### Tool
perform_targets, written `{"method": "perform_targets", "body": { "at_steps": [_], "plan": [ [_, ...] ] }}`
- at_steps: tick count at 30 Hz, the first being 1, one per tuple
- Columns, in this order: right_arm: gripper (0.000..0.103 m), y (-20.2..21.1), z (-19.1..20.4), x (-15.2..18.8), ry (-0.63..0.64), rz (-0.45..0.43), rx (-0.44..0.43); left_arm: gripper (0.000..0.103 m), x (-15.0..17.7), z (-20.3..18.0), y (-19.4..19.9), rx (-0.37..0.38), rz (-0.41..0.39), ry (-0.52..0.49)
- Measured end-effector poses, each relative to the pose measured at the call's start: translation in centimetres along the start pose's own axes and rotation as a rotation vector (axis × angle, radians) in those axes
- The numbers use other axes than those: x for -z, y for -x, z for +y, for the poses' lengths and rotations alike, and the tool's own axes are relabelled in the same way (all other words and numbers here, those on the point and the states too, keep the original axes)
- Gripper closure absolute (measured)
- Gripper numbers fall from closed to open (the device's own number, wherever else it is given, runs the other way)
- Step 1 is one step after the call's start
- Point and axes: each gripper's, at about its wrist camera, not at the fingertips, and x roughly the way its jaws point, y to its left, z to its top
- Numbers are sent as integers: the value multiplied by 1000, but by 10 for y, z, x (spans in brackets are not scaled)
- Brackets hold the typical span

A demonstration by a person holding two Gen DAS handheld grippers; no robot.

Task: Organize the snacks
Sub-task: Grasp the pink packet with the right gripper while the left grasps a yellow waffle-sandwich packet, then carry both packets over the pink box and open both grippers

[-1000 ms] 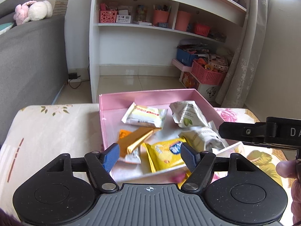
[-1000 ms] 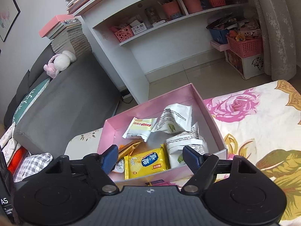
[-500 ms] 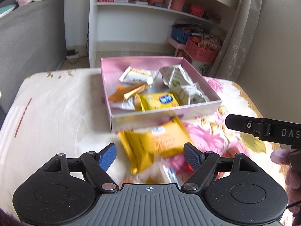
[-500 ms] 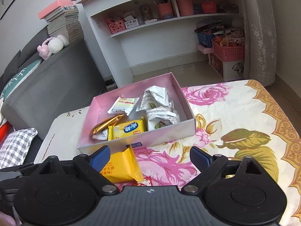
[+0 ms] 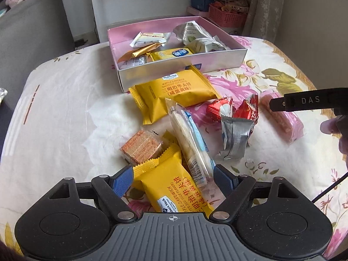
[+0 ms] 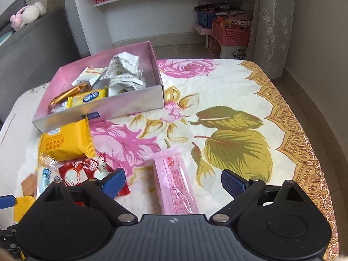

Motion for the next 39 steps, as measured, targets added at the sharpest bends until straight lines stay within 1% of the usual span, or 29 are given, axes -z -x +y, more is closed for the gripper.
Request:
{"method": "perform_targets", "body": {
  "at_steps": [3, 5, 7, 8, 10, 12, 13, 14, 15, 19, 21, 24, 25, 26, 28, 29, 33, 39],
  "plan": [
    [18, -10, -2, 4, 2, 51, 18, 21, 2, -1, 0, -27, -8, -6],
    [18, -16, -4, 5, -11, 82, 13, 21, 3, 0, 0, -31, -9, -3],
    [25, -21, -7, 6, -26, 103, -1, 21, 4, 2, 1, -34, -5, -6],
    [32, -23, -8, 7, -30, 115, -3, 21, 5, 4, 1, -35, -3, -7],
    [39, -23, -8, 8, -20, 104, 10, 21, 6, 6, 1, -43, 2, -10],
    [57, -22, -7, 8, 10, 93, 19, 21, 7, 9, 0, -55, 5, -13],
    [63, -21, -7, 7, 19, 86, 6, 21, 8, 11, -1, -59, 8, -13],
    [76, -20, -7, 6, 30, 82, -1, 21, 8, 13, -2, -66, 16, -9],
    [78, -19, -7, 6, 37, 81, 2, 21, 9, 15, -3, -69, 21, -5],
    [78, -18, -11, 5, 20, 89, -6, 22, 9, 25, -1, -43, 26, 25],
    [78, -16, -13, 5, 3, 99, -20, 25, 9, 29, 1, -28, 27, 37],
    [78, -13, -15, 4, -25, 105, -41, 35, 9, 34, 1, 2, 43, 64],
    [78, -11, -15, 3, -30, 104, -47, 42, 9, 35, 1, 9, 48, 71],
    [78, -9, -15, 3, -33, 102, -52, 45, 10, 35, 1, 20, 54, 74],
    [79, -6, -14, 2, -36, 98, -62, 59, 11, 36, 1, 37, 65, 81],
    [79, -4, -13, 2, -37, 97, -68, 62, 12, 36, 1, 42, 68, 82],
    [79, 1, -11, 2, -39, 98, -95, 66, 13, 37, 5, 50, 59, 79],
    [79, 12, -8, -1, -56, 86, -150, 69, 8, 42, 17, 81, 28, 86]
  ]
}}
